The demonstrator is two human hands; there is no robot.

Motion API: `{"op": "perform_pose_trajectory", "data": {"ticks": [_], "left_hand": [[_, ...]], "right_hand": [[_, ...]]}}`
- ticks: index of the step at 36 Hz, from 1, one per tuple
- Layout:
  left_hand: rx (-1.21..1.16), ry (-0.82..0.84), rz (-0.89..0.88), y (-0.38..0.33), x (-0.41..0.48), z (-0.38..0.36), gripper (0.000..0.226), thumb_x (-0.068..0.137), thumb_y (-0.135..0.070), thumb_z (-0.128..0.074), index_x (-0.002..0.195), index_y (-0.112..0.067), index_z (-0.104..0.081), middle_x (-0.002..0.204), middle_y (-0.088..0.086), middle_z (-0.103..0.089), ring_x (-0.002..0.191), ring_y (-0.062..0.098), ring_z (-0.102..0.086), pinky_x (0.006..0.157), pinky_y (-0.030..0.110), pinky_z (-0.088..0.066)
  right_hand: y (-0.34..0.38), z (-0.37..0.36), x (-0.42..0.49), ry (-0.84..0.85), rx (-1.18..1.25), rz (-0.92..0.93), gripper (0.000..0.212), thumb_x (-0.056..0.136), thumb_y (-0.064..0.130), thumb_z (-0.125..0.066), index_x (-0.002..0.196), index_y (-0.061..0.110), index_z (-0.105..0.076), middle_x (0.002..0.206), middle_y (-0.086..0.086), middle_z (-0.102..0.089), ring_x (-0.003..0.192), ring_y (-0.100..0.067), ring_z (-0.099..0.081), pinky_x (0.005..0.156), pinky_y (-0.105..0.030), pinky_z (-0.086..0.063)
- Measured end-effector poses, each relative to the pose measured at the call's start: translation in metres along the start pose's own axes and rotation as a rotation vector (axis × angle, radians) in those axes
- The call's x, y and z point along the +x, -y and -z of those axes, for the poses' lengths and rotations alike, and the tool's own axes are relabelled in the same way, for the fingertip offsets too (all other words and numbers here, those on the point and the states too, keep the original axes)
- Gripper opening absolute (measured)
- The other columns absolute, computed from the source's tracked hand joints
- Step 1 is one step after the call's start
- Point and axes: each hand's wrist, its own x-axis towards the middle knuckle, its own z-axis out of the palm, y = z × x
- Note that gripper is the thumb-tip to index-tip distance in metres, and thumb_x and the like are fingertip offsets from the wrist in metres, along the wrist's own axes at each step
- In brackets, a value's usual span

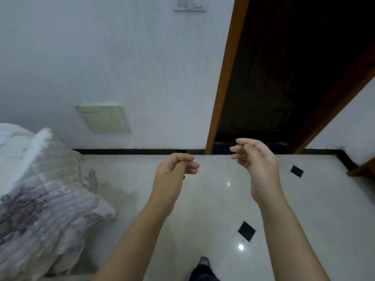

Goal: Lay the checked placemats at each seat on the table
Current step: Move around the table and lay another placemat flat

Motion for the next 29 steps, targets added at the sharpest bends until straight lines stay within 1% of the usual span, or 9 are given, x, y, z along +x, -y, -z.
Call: {"op": "perform_pose_trajectory", "data": {"ticks": [5,9,12,17,19,21,23,26,29], "left_hand": [[-0.030,-0.143,0.019,-0.015,0.052,-0.001,0.032,0.091,0.001,-0.039,0.080,-0.019,-0.062,0.070,-0.008,-0.070,0.064,0.003,-0.063,0.064,0.019,-0.041],[-0.053,-0.256,0.025,-0.020,0.090,0.007,0.032,0.091,0.002,-0.039,0.080,-0.018,-0.062,0.064,-0.010,-0.069,0.059,0.000,-0.062,0.064,0.020,-0.041],[-0.063,-0.316,0.039,-0.021,0.120,0.015,0.031,0.091,0.001,-0.039,0.081,-0.018,-0.062,0.064,-0.011,-0.069,0.059,-0.001,-0.061,0.065,0.020,-0.041],[-0.099,-0.376,0.067,-0.020,0.183,0.031,0.031,0.091,0.000,-0.040,0.080,-0.018,-0.062,0.065,-0.010,-0.069,0.059,-0.001,-0.062,0.066,0.021,-0.043],[-0.123,-0.391,0.072,-0.020,0.212,0.039,0.031,0.092,0.000,-0.040,0.081,-0.018,-0.062,0.066,-0.010,-0.069,0.059,-0.001,-0.062,0.067,0.021,-0.043],[-0.147,-0.392,0.074,-0.021,0.244,0.048,0.030,0.092,-0.001,-0.040,0.082,-0.018,-0.062,0.066,-0.010,-0.070,0.059,-0.001,-0.062,0.067,0.021,-0.043],[-0.166,-0.400,0.065,-0.024,0.278,0.062,0.029,0.092,0.000,-0.039,0.082,-0.017,-0.061,0.068,-0.009,-0.070,0.060,0.000,-0.062,0.064,0.019,-0.042],[-0.213,-0.421,0.037,-0.037,0.327,0.090,0.030,0.092,0.003,-0.038,0.081,-0.014,-0.061,0.074,0.000,-0.068,0.057,0.000,-0.061,0.056,0.011,-0.044],[-0.210,-0.463,-0.006,-0.054,0.368,0.125,0.030,0.093,0.002,-0.037,0.084,-0.013,-0.061,0.075,0.000,-0.067,0.057,-0.001,-0.061,0.053,0.005,-0.043]], "right_hand": [[0.005,-0.041,0.061,0.163,-0.009,-0.025,0.031,0.094,0.003,-0.039,0.086,0.018,-0.064,0.078,0.000,-0.068,0.067,-0.008,-0.061,0.073,-0.025,-0.048],[-0.002,-0.076,0.099,0.285,-0.017,-0.070,0.032,0.094,0.001,-0.039,0.085,0.017,-0.065,0.077,-0.001,-0.068,0.065,-0.009,-0.061,0.074,-0.026,-0.048],[-0.004,-0.102,0.128,0.337,-0.018,-0.092,0.032,0.094,0.000,-0.038,0.083,0.016,-0.064,0.074,0.001,-0.067,0.061,-0.006,-0.061,0.075,-0.029,-0.048],[-0.007,-0.147,0.178,0.387,-0.057,-0.101,0.032,0.095,0.001,-0.038,0.083,0.017,-0.064,0.074,0.001,-0.067,0.058,-0.003,-0.061,0.076,-0.027,-0.049],[-0.010,-0.168,0.201,0.400,-0.069,-0.107,0.032,0.095,0.001,-0.039,0.083,0.017,-0.064,0.074,0.001,-0.067,0.058,-0.003,-0.061,0.072,-0.025,-0.049],[-0.012,-0.193,0.224,0.413,-0.094,-0.107,0.032,0.095,0.001,-0.038,0.083,0.017,-0.064,0.075,0.000,-0.067,0.058,-0.002,-0.060,0.070,-0.022,-0.048],[-0.013,-0.224,0.248,0.429,-0.119,-0.098,0.032,0.094,0.001,-0.038,0.082,0.016,-0.063,0.075,0.001,-0.067,0.059,-0.004,-0.060,0.071,-0.023,-0.047],[-0.007,-0.276,0.281,0.476,-0.154,-0.069,0.031,0.094,0.001,-0.038,0.083,0.017,-0.063,0.075,0.001,-0.067,0.065,-0.010,-0.060,0.073,-0.025,-0.047],[0.005,-0.333,0.304,0.573,-0.171,-0.020,0.030,0.095,0.002,-0.038,0.086,0.016,-0.063,0.077,0.001,-0.068,0.066,-0.009,-0.060,0.072,-0.025,-0.047]]}}
